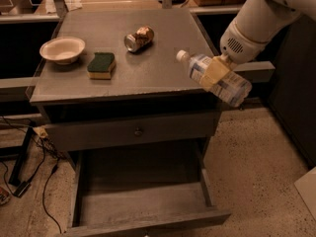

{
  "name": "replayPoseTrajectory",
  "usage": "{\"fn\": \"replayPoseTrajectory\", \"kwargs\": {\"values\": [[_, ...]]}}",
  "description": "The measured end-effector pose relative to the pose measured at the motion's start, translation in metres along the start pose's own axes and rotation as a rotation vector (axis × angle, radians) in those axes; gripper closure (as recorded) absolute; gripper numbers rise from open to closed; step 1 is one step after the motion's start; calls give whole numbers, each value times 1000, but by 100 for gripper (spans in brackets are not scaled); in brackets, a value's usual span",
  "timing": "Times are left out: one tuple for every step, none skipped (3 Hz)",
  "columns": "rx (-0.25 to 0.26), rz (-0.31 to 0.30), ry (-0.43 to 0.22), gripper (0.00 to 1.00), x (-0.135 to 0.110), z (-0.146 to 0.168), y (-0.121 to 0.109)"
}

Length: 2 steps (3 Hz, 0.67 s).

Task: Place blue plastic bottle into middle drawer

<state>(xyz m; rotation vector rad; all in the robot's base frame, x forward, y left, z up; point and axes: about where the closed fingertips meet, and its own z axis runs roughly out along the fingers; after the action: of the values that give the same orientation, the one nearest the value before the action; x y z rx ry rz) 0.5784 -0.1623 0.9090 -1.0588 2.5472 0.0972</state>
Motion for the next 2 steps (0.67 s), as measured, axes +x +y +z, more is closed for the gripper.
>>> {"fn": "replayPoseTrajectory", "kwargs": {"values": [[2, -29, -11, 100, -2, 7, 9], [-41, -94, -24, 100, -1, 25, 43]]}}
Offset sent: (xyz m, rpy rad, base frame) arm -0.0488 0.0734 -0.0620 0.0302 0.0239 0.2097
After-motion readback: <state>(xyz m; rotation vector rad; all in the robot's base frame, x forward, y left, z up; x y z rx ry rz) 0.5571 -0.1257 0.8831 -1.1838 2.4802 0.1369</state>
